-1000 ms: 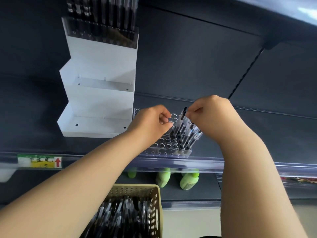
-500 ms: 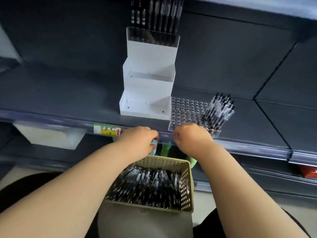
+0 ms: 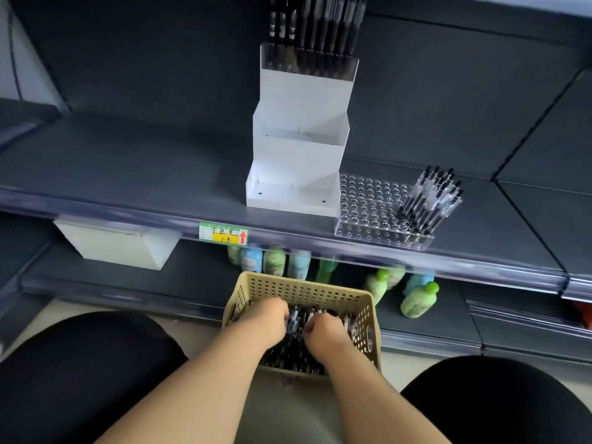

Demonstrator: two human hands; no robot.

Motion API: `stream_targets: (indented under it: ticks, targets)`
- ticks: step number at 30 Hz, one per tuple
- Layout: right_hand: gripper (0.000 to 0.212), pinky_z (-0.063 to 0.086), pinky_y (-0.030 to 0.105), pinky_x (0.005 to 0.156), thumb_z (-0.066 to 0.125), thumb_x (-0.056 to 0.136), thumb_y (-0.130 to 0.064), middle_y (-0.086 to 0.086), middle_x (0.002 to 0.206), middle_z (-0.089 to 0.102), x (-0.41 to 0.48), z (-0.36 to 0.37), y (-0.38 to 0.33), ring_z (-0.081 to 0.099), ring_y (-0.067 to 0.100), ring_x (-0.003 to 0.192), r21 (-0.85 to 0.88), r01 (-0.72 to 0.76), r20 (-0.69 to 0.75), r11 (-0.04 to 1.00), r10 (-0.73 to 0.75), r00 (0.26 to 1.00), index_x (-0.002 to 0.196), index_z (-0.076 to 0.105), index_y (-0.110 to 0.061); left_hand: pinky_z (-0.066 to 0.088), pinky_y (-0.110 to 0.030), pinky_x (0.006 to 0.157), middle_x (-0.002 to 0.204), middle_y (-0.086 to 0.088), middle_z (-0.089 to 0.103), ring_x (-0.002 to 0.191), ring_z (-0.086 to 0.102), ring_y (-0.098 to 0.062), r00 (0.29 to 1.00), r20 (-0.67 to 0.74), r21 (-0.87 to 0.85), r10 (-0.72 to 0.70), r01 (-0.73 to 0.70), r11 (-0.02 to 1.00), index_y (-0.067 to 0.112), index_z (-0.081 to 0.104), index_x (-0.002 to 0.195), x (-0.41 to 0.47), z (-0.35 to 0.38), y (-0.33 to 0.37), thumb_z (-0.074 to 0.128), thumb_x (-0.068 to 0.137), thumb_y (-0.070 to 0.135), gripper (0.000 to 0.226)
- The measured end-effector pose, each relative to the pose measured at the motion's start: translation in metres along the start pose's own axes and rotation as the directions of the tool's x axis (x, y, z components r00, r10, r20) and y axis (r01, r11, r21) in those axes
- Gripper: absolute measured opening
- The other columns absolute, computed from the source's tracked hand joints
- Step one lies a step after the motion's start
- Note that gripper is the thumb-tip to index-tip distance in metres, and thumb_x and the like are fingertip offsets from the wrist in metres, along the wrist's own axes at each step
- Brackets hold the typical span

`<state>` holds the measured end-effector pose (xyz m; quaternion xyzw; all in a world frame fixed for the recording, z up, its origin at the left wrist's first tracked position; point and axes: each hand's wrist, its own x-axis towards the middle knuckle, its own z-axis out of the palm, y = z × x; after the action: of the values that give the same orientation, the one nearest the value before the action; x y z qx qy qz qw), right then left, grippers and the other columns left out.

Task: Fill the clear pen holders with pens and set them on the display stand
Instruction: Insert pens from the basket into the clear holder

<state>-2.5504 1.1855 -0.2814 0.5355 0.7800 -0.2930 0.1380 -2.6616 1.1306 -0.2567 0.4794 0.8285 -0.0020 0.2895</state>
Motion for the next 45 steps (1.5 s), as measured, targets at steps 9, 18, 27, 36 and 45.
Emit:
stream_targets:
  ticks: [9,18,27,36,45]
  targets:
    - [0.035,0.04,0.027,0.098,0.043,0.096,-0.016,0.013,0.131,0.053,0.019,0.003,0.004,0.05,0.026,0.122,-0.047,-0.104,0.116,0.993,0.109,0.987,0.128,0.051,-0.002,0.045,-0.038,0.096,0.131,-0.01,0.053,0.121,0.052,-0.028,0.983,0.072,0.008,-0.171,0.171,0.985,0.012,0.049,0.127,0.026,0.055,0.01,0.043,0.089,-0.001,0.04]
    - [0.02,0.044,0.023,0.057,0.051,0.088,-0.016,0.01,0.082,0.061,0.011,-0.018,-0.004,0.061,0.024,0.076,0.044,-0.133,0.185,0.99,0.123,0.975,0.069,0.048,-0.009,0.035,-0.029,0.108,0.151,-0.006,0.031,0.136,0.036,-0.022,0.962,0.172,-0.017,-0.214,0.22,0.975,0.01,0.034,0.143,0.031,0.035,0.012,0.048,0.093,0.013,0.051]
    - [0.02,0.052,0.029,0.068,0.051,0.087,-0.022,0.012,0.082,0.069,-0.028,-0.064,-0.012,0.06,0.024,0.071,0.326,0.021,-0.086,0.945,0.007,0.996,0.081,0.064,-0.008,0.053,-0.03,0.078,0.11,-0.005,0.062,0.095,0.064,-0.023,0.985,0.031,-0.676,-0.17,0.146,0.722,0.012,0.056,0.113,-0.007,0.002,0.018,0.045,0.095,0.009,0.022]
    - [0.011,0.044,0.02,0.054,0.057,0.083,-0.019,-0.004,0.079,0.058,-0.072,-0.184,-0.014,0.055,0.011,0.065,0.302,0.305,-0.512,0.903,-0.117,0.851,0.091,0.048,-0.017,0.054,-0.036,0.084,0.091,0.013,0.061,0.085,0.065,-0.01,0.927,-0.373,-0.8,0.037,-0.341,0.494,0.033,0.047,0.099,-0.063,-0.073,0.076,0.063,0.088,0.016,0.026]
    - [0.017,0.051,0.03,0.066,0.047,0.089,-0.028,0.005,0.077,0.068,-0.071,-0.277,-0.003,0.063,0.024,0.072,0.263,0.427,-0.726,0.865,-0.114,0.678,0.088,0.058,-0.016,0.055,-0.043,0.081,0.09,0.007,0.064,0.082,0.07,-0.016,0.835,-0.518,-0.718,0.188,-0.543,0.435,0.036,0.049,0.091,-0.042,-0.147,0.132,0.062,0.086,0.01,0.029]
